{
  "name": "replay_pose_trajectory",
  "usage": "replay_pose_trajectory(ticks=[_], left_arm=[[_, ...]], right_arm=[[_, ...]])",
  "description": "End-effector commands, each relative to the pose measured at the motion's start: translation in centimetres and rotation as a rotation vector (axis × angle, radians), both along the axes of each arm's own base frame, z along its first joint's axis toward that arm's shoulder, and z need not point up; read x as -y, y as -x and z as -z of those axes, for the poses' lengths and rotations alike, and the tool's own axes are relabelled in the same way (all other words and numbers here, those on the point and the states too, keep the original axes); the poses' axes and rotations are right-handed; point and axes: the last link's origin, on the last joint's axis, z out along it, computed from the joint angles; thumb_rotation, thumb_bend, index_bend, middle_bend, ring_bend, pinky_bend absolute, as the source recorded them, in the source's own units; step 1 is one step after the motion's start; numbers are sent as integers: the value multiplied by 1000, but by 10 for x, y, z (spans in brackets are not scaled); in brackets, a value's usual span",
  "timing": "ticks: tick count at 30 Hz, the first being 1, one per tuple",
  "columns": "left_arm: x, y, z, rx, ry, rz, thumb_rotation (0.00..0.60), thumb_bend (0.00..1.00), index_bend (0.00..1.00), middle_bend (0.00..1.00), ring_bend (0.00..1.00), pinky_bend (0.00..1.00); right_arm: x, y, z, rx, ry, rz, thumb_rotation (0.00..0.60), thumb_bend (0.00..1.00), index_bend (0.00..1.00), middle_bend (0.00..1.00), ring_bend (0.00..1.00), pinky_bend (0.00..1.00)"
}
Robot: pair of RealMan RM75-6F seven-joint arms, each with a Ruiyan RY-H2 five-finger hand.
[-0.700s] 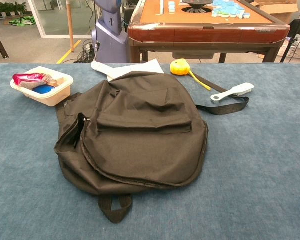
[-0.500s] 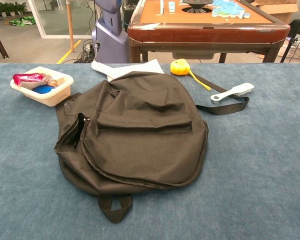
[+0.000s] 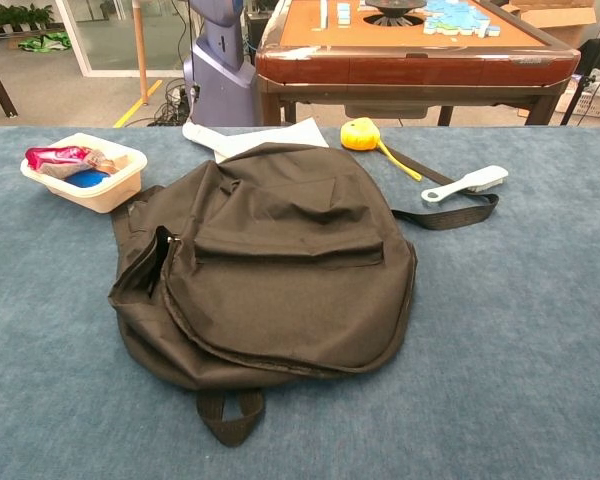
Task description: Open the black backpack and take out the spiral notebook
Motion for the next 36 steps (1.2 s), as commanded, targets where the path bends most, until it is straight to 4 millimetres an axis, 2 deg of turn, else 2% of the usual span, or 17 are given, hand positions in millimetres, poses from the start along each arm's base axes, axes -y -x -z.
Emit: replay_pose_trajectory(ticks=[1, 5, 11, 15, 18, 26, 36], left_arm=[[1, -1, -1, 1, -1, 3, 600, 222, 260, 275, 216, 240], [4, -3, -2, -1, -2, 8, 600, 222, 261, 275, 216, 240], [7, -4, -4, -3, -7, 9, 600, 222, 261, 275, 216, 240], [9, -5, -5, -7, -1, 12, 600, 222, 262, 275, 216, 240], [10, -6, -4, -6, 4, 13, 600, 222, 262, 275, 216, 240], [12, -5, -6, -9, 11, 12, 600, 222, 263, 275, 216, 241], [14, -2, -8, -2, 19, 11, 600, 222, 264, 275, 216, 240]], right_arm=[[9, -24, 20, -1, -100, -91, 600, 347, 324, 243, 169, 191], [18, -49, 44, -8, -192, -179, 600, 321, 313, 243, 164, 191], [31, -80, 85, -26, -286, -252, 600, 193, 226, 192, 105, 191], [38, -94, 115, -36, -333, -264, 600, 108, 77, 61, 8, 90], [42, -103, 135, -41, -353, -270, 600, 78, 3, 2, 0, 23], [47, -126, 173, -33, -386, -296, 600, 70, 0, 0, 0, 0], [48, -147, 209, -30, -396, -326, 600, 70, 0, 0, 0, 0]])
